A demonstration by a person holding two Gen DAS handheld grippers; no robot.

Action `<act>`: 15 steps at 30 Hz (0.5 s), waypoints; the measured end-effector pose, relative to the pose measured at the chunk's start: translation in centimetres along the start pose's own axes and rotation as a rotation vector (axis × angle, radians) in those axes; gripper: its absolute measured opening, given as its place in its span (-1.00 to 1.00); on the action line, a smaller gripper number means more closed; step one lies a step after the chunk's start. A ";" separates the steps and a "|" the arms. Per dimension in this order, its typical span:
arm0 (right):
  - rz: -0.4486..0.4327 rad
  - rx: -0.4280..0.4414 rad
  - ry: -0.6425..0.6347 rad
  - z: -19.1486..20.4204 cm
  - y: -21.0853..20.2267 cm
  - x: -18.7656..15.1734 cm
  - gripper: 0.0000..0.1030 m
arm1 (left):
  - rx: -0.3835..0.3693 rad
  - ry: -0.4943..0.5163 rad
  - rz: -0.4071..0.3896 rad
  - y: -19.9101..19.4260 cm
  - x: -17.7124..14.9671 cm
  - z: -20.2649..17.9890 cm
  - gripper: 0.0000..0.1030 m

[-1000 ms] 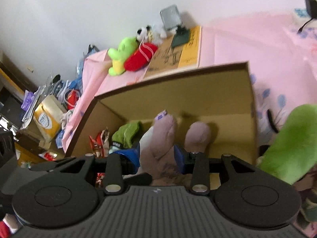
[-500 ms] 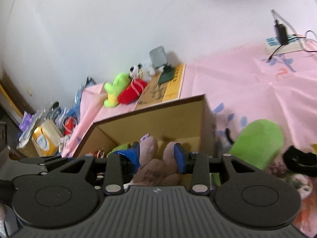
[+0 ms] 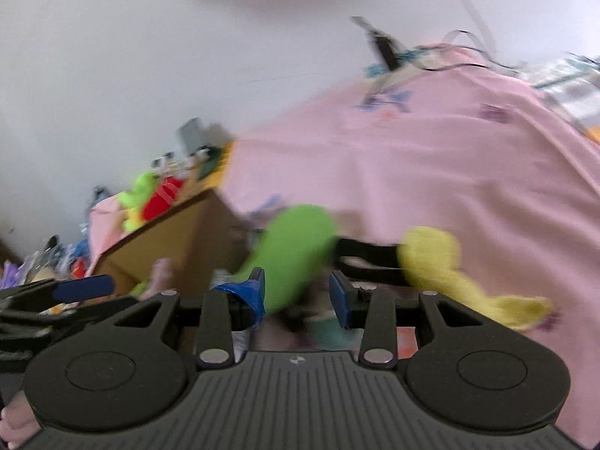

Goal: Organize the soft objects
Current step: 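Grasp the yellow plush from the pile with the right gripper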

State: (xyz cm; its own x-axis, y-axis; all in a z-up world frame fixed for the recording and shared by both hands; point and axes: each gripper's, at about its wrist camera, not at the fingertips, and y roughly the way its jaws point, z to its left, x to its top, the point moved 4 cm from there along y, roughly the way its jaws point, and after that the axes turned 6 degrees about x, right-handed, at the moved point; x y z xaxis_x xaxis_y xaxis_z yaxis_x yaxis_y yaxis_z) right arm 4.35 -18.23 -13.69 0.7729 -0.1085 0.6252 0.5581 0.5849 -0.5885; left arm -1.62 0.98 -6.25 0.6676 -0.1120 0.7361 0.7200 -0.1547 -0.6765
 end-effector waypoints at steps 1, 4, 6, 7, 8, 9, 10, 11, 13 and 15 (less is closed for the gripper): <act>-0.004 -0.022 0.016 -1.1 -0.5 0.1 -0.57 | -0.024 0.010 0.003 0.4 0.0 -0.8 0.41; -0.023 -0.081 0.037 -3.9 -1.6 0.5 -0.57 | -0.112 0.022 0.037 2.4 -0.4 -3.3 0.41; -0.003 -0.087 0.054 -5.5 -1.7 0.5 -0.56 | -0.161 0.028 0.063 3.9 -1.0 -4.8 0.41; 0.011 -0.087 0.059 -6.1 -1.6 0.6 -0.56 | -0.165 0.040 0.078 4.8 -1.3 -5.6 0.41; 0.022 -0.088 0.062 -6.6 -1.5 0.6 -0.56 | -0.166 0.049 0.089 5.6 -1.5 -6.3 0.41; 0.031 -0.088 0.066 -7.2 -1.2 0.6 -0.56 | -0.171 0.056 0.097 6.3 -1.8 -7.0 0.41; 0.039 -0.083 0.068 -7.4 -0.9 0.7 -0.56 | -0.180 0.061 0.107 6.9 -2.2 -7.6 0.41; 0.050 -0.071 0.070 -7.7 -0.8 0.7 -0.56 | -0.189 0.062 0.117 7.5 -2.4 -8.2 0.40; 0.096 -0.037 0.058 -8.2 0.0 0.7 -0.56 | -0.218 0.056 0.132 8.6 -2.7 -9.1 0.39; 0.134 -0.025 0.031 -8.6 0.9 0.8 -0.56 | -0.228 0.045 0.144 9.8 -2.8 -9.8 0.35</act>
State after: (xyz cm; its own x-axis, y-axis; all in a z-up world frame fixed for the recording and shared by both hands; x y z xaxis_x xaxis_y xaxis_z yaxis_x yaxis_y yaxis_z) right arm 8.03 -24.71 -18.09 0.8499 -0.0556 0.5239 0.4561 0.5756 -0.6787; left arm 1.69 -9.82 -14.71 0.7473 -0.1911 0.6364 0.5536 -0.3507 -0.7554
